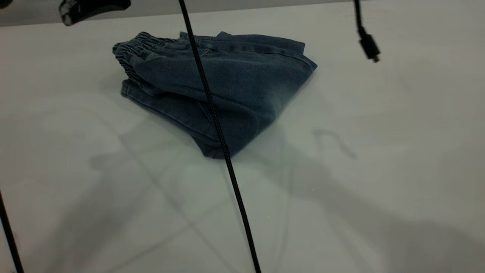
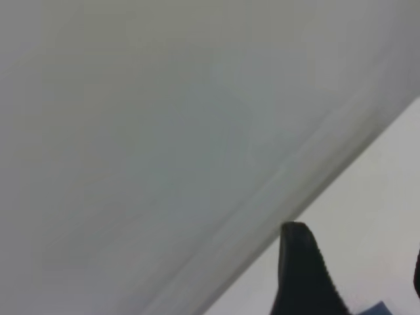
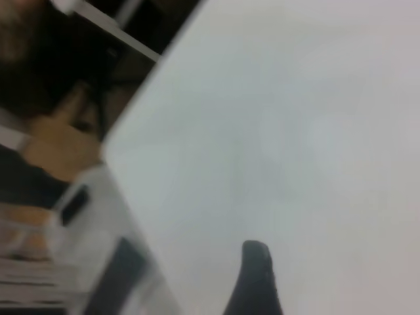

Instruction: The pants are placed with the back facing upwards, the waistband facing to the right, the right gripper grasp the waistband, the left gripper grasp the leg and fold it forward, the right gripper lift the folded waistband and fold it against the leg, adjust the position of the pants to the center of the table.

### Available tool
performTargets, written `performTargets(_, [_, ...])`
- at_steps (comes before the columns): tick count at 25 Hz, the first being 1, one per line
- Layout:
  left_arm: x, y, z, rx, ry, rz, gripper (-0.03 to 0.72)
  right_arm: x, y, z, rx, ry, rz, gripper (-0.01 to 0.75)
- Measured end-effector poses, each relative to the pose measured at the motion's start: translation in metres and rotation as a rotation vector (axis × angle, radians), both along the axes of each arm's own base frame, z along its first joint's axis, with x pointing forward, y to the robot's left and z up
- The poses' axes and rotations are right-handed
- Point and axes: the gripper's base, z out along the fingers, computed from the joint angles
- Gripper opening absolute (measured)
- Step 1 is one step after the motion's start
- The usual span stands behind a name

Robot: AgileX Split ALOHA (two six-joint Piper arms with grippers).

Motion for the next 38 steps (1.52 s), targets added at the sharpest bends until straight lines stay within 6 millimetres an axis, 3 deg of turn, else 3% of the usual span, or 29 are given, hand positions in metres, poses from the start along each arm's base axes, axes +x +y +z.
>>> performTargets(5, [-0.001,0.0,0.001,-0.009,0.002,0.001,0.379,0.014,-0.011,-0.009,-0.213,0.044,-0.135,0.506])
performTargets(12, [-0.002,-0.002,0.001,-0.061,0.035,-0.004,0.379,0.044,-0.009,-0.033,-0.291,0.074,-0.378,0.506])
performTargets(17, [-0.002,-0.002,0.001,-0.065,0.033,-0.005,0.379,0.062,-0.008,-0.06,-0.379,0.101,-0.448,0.506])
performTargets(23, [-0.002,-0.002,0.001,-0.08,0.04,-0.007,0.379,0.09,-0.027,-0.087,-0.495,0.14,-0.601,0.501])
performTargets(29, [-0.002,-0.002,0.001,-0.08,0.04,-0.007,0.379,0.095,-0.026,-0.11,-0.46,0.247,-0.76,0.495])
performTargets(38, [-0.003,-0.002,0.001,-0.078,0.042,-0.006,0.379,0.092,-0.026,-0.137,-0.494,0.304,-0.763,0.495])
